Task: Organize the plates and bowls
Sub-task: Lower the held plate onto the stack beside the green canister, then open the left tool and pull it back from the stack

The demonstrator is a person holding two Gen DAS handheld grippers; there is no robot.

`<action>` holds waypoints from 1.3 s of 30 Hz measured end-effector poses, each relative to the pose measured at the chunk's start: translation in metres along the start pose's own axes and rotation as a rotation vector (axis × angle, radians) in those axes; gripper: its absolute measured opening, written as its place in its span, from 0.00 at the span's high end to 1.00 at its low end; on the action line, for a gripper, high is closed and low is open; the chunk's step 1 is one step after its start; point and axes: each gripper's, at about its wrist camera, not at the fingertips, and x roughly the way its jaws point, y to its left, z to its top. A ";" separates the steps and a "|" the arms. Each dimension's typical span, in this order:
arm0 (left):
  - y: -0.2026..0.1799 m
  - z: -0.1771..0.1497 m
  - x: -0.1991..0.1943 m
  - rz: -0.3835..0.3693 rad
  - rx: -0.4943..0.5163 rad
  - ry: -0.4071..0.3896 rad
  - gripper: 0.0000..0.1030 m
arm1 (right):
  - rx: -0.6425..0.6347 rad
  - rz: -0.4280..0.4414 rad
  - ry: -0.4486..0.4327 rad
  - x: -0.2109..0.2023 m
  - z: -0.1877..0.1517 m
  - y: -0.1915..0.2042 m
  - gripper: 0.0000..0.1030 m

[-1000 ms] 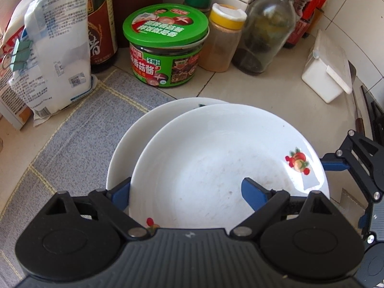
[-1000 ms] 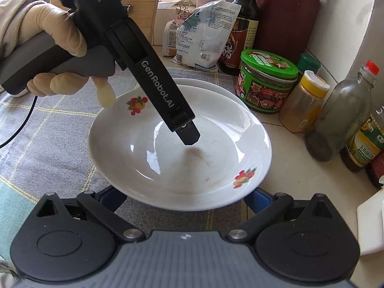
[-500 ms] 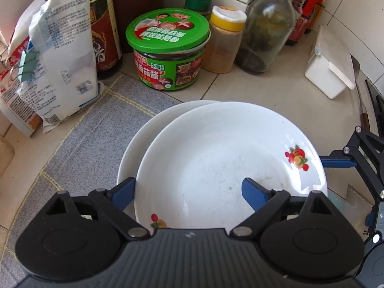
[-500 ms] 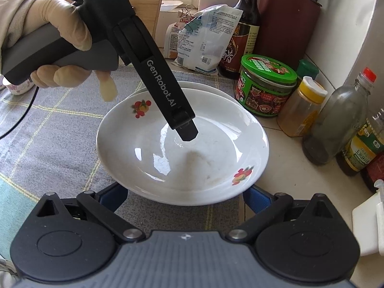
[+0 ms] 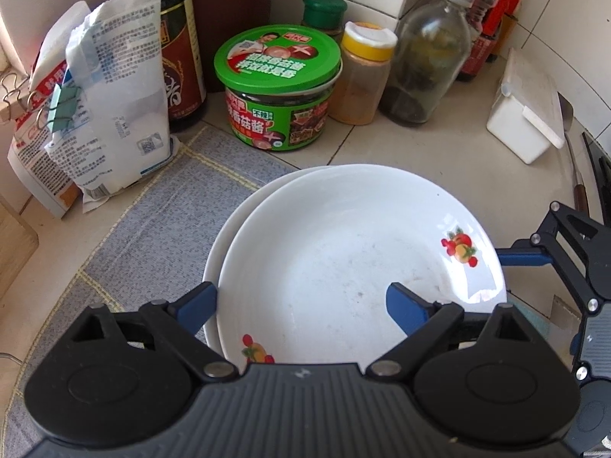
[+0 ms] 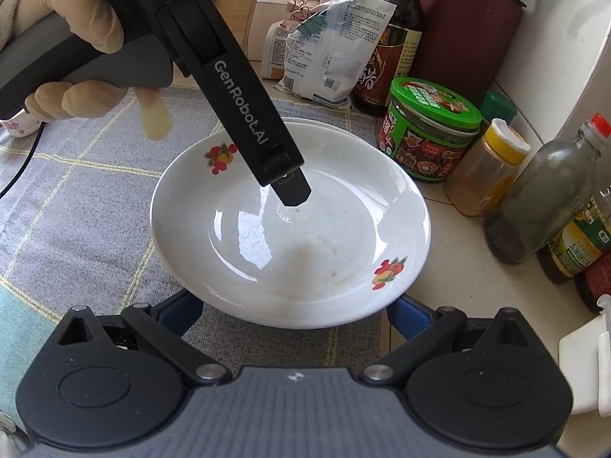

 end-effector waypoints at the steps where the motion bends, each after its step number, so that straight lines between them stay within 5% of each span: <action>1: 0.000 0.000 0.000 0.000 0.002 -0.001 0.08 | 0.000 0.000 0.004 0.001 0.001 0.000 0.00; 18: 0.003 -0.002 -0.005 0.020 -0.008 -0.032 0.06 | -0.015 -0.006 0.031 0.006 0.003 0.003 0.00; 29: -0.011 -0.014 -0.034 0.056 0.057 -0.247 0.05 | -0.037 0.004 0.031 0.002 -0.002 0.009 0.00; 39: -0.022 -0.037 -0.081 0.116 -0.010 -0.393 0.04 | -0.020 0.057 -0.012 -0.020 -0.005 0.012 0.00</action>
